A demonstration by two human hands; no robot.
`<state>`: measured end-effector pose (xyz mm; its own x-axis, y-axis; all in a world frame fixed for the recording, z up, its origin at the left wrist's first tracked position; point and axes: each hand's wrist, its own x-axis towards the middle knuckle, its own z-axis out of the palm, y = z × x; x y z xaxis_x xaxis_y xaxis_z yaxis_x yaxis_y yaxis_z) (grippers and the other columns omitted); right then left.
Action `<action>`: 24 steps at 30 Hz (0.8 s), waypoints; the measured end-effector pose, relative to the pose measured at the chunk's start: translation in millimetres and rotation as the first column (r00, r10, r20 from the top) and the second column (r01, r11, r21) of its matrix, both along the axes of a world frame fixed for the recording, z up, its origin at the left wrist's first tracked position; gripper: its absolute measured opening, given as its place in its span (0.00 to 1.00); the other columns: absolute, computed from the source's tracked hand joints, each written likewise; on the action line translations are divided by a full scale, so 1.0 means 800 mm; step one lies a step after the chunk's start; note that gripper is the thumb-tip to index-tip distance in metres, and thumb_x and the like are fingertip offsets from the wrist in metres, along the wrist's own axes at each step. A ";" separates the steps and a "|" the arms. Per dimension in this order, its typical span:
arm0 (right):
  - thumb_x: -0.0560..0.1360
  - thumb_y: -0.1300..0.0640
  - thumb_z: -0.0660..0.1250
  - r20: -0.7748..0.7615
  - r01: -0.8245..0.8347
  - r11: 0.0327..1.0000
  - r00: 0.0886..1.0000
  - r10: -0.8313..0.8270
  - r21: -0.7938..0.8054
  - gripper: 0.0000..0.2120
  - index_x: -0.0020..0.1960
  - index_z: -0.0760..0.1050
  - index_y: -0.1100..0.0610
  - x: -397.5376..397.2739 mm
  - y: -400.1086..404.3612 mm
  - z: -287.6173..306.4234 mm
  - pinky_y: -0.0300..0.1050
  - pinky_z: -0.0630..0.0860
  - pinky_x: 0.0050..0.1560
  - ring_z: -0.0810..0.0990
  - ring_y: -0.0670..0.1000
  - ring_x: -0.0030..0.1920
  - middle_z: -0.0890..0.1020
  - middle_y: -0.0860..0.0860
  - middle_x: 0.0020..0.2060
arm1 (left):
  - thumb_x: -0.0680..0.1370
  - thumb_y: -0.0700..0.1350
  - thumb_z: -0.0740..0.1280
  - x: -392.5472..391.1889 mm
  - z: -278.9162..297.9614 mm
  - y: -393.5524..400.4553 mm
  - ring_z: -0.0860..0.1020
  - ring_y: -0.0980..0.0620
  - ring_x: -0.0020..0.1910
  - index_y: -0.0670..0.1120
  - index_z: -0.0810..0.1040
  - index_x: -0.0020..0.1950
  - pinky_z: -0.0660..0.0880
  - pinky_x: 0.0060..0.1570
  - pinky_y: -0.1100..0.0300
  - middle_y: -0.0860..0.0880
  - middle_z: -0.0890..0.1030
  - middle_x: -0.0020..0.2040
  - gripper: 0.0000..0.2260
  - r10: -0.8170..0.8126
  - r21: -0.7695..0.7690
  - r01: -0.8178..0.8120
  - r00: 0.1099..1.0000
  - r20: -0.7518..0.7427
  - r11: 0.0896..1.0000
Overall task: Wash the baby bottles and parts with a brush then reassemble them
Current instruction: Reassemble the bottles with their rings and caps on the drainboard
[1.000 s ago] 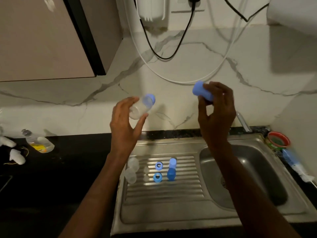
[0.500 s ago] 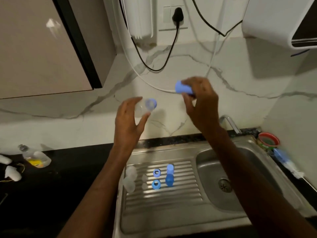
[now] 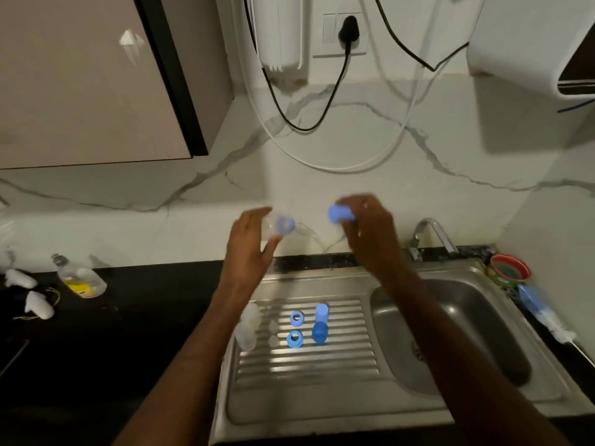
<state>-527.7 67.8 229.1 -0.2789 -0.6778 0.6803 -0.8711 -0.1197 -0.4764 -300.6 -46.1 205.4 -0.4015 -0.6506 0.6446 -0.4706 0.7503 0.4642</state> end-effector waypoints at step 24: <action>0.81 0.58 0.65 0.987 -0.349 0.936 0.161 0.021 0.037 0.09 0.61 0.74 0.57 0.023 0.092 -0.175 0.46 0.82 0.46 0.86 0.58 0.49 0.86 0.56 0.52 | 0.76 0.55 0.75 0.019 -0.113 0.076 0.83 0.55 0.56 0.55 0.80 0.65 0.81 0.59 0.52 0.57 0.85 0.56 0.18 -0.134 0.724 0.216 0.976 -0.170 0.655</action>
